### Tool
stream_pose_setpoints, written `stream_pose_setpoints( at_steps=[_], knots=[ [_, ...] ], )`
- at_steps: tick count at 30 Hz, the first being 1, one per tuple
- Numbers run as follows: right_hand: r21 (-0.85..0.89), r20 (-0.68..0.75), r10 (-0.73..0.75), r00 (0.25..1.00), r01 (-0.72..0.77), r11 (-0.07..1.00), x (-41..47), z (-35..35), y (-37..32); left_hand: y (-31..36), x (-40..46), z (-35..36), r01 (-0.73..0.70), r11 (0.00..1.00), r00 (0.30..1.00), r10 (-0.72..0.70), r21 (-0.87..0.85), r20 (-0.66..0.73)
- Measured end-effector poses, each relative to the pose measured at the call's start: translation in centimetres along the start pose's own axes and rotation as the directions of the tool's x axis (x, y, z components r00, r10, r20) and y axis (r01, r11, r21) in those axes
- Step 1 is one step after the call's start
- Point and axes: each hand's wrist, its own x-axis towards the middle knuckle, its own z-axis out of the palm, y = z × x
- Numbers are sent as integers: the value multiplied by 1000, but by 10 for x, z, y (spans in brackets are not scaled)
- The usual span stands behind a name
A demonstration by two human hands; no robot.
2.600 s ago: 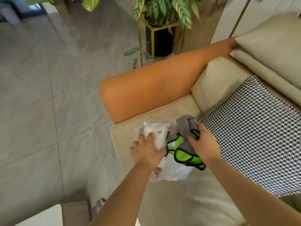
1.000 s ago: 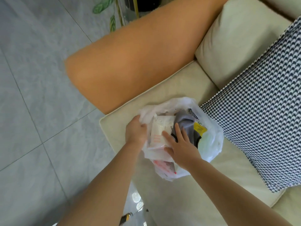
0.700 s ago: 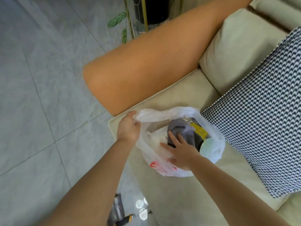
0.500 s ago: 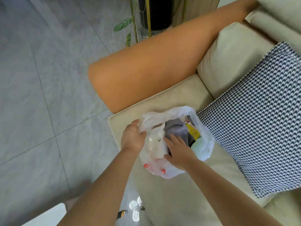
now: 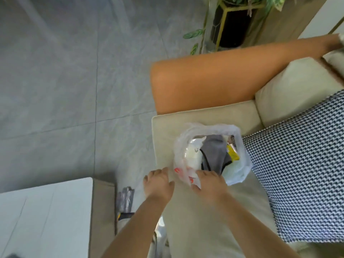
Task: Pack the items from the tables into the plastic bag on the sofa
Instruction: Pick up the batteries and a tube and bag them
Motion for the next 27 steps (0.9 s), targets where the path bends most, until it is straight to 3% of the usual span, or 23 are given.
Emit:
stream_pose_setpoints(
  at_steps=[7, 17, 27],
  knots=[
    [-149, 72, -228, 971, 236, 960, -6, 14, -65, -62, -38, 18, 141, 988, 989, -137, -57, 60],
    [-255, 214, -379, 900, 426, 868, -50, 79, -190, -189, -129, 62, 358, 894, 933, -337, -269, 123],
    [-343, 348, -540, 766, 641, 687, -168, 168, -337, -332, -286, 140, 583, 697, 809, -549, -418, 212]
  ],
)
